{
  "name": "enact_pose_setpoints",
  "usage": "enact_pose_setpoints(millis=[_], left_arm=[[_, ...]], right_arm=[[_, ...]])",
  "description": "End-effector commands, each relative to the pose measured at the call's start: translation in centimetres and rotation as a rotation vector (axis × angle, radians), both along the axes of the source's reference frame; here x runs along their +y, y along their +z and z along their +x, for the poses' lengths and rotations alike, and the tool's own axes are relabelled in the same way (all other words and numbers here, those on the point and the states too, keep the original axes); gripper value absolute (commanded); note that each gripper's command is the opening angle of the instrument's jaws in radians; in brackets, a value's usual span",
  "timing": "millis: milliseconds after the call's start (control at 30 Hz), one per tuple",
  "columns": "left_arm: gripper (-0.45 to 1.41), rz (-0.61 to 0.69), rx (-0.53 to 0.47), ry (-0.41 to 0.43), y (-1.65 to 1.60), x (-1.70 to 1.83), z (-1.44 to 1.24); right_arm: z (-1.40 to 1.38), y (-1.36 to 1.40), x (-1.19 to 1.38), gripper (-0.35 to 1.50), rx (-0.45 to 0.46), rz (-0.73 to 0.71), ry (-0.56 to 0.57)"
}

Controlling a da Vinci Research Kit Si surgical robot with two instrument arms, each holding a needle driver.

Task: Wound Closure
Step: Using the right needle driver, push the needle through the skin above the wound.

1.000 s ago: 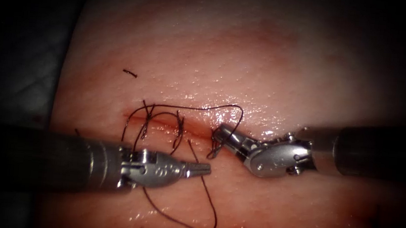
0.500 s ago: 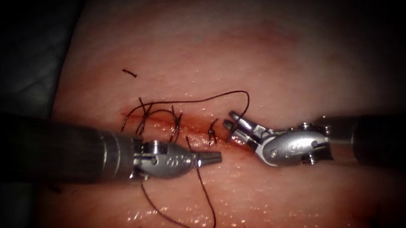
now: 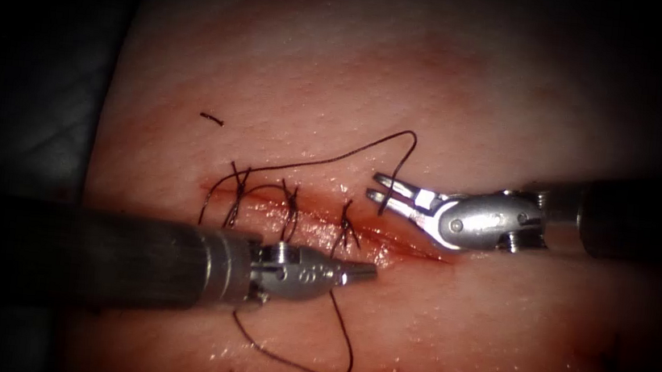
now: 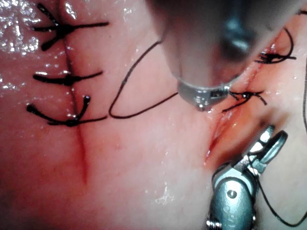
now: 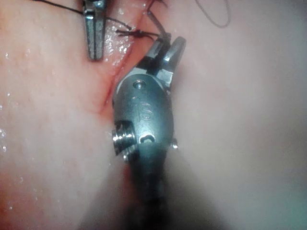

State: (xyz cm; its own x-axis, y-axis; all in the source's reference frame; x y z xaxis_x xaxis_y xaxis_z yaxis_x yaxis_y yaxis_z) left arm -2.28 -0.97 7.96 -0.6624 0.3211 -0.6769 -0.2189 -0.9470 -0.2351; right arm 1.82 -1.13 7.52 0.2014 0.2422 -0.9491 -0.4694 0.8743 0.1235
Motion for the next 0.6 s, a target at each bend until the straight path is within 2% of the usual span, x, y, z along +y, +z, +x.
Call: enact_pose_setpoints(millis=[33, 267, 333, 433, 600], left_arm=[[-0.32, 0.006, 0.006, 0.002, 0.11, -0.01, -0.04], [-0.30, 0.035, 0.028, 0.005, 0.33, 0.02, 0.11], [-0.30, 0.043, 0.033, 0.001, 0.36, 0.03, 0.14], [-0.30, 0.049, 0.039, 0.003, 0.37, 0.02, 0.16], [-0.30, 0.052, 0.044, 0.007, 0.35, 0.00, 0.17]], right_arm=[[0.06, 0.02, 0.03, -0.35, 0.021, 0.026, 0.005], [0.06, -0.07, 0.23, -0.35, 0.084, 0.154, 0.040], [0.07, -0.07, 0.28, -0.35, 0.116, 0.232, 0.061], [0.10, -0.04, 0.35, -0.35, 0.154, 0.351, 0.111], [0.12, 0.04, 0.47, -0.35, 0.181, 0.471, 0.185]])
